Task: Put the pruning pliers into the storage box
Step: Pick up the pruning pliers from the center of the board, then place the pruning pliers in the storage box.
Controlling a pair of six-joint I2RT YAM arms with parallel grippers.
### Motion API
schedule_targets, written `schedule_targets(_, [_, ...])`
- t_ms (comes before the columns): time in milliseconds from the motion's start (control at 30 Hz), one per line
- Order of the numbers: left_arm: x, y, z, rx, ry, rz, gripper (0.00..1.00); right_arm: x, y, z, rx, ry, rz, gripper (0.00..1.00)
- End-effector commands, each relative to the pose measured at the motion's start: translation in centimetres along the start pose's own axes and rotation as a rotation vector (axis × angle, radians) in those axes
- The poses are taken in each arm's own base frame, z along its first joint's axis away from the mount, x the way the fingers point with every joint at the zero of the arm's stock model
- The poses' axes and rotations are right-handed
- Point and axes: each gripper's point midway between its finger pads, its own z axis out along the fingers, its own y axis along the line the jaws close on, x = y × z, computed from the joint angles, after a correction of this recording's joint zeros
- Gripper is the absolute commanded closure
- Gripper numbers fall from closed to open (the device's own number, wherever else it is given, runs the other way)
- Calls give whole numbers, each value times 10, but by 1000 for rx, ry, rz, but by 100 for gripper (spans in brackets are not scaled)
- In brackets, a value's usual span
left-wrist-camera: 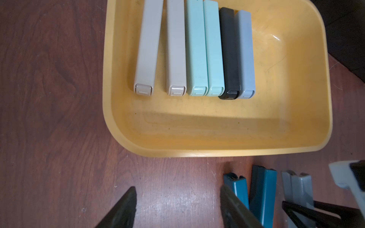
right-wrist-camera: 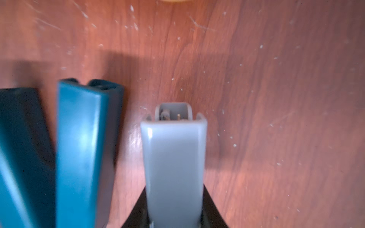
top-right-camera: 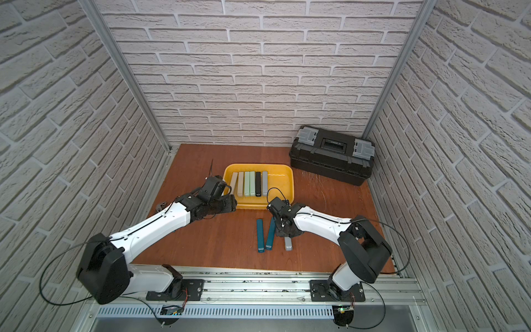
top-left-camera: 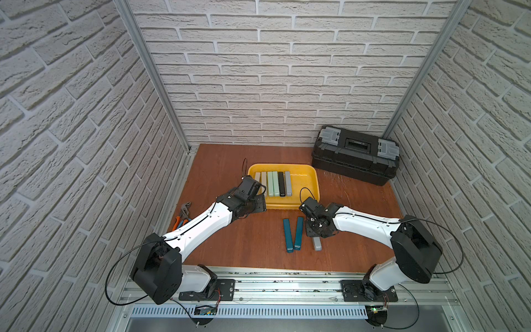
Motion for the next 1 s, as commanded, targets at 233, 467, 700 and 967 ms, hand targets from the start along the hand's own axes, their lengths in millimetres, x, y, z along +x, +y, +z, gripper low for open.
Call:
schedule_targets(233, [-21,-2,-16,0,-60,10,33,-93,31,-77,-97,-195,-100,76])
schedule_targets(467, [-31,-4,-28,13,-87,11,33,-175,51,-74,-155,-246,-90,76])
schedule_targets(700, [-36,-2,-42,24,-131,-10,33,-214,51,-18,-132,-180,-75,77])
schedule_targets(967, [-37,4,-52,11,-153,-24,33,-231,40,25,-86,-147,-42,78])
